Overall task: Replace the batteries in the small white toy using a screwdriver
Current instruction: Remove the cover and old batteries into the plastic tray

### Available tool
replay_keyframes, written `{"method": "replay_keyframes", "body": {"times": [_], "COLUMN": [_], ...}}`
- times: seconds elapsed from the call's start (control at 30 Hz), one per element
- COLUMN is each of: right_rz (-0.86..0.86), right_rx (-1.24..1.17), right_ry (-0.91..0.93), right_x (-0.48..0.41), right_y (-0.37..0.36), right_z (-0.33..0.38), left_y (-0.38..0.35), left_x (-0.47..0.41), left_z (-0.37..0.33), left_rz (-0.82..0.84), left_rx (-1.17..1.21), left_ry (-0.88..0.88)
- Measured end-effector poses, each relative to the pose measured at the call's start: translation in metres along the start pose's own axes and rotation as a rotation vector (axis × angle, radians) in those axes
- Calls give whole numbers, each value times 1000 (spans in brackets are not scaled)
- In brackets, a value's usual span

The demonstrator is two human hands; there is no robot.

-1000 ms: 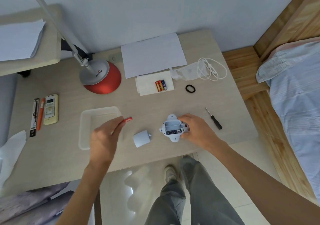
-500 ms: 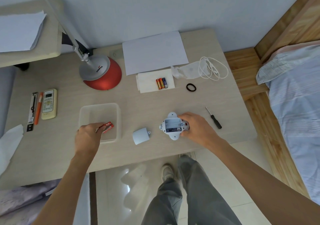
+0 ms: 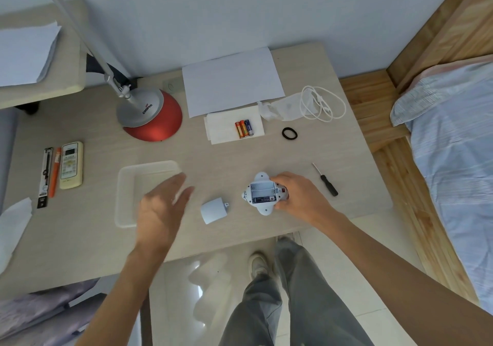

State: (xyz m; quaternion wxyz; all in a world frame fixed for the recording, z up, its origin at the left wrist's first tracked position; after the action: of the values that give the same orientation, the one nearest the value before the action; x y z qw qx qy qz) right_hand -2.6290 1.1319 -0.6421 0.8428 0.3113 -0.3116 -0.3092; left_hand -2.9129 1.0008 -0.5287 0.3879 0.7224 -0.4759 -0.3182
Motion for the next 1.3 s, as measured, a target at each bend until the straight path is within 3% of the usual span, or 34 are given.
{"method": "replay_keyframes", "body": {"times": [0.07, 0.17, 0.27, 0.47, 0.87, 1.3], "right_rz": [-1, 0, 0, -12, -32, 3], "right_rx": [0, 2, 13, 60, 112, 145], "right_ry": [4, 8, 16, 32, 62, 75], "right_x": [1, 0, 0, 1, 1, -2], "right_y": [0, 0, 1, 0, 2, 3], "right_z": [0, 0, 1, 4, 7, 9], "left_y": [-20, -66, -103, -141, -156, -163], "left_x": [2, 3, 6, 12, 8, -3], "left_z": [-31, -58, -78, -104, -97, -104], "left_rz": [52, 264, 396, 440, 546, 607], "left_rx": [44, 127, 9, -200, -355, -407], "left_ry": [-103, -173, -281, -512, -725, -794]}}
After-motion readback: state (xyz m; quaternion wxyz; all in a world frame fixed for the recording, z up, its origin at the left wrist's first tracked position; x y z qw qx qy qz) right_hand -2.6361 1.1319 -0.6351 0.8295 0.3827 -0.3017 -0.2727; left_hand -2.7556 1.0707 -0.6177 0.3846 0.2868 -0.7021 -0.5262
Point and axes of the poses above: each hand's wrist, its own x-axis away from the middle knuckle, its own y-axis out of the back of the hand, z = x × y, the point moved 9 cm from there along -x, towards the middle knuckle, and after that the axes turned 4 degrees about z, right-handed, at the moved point
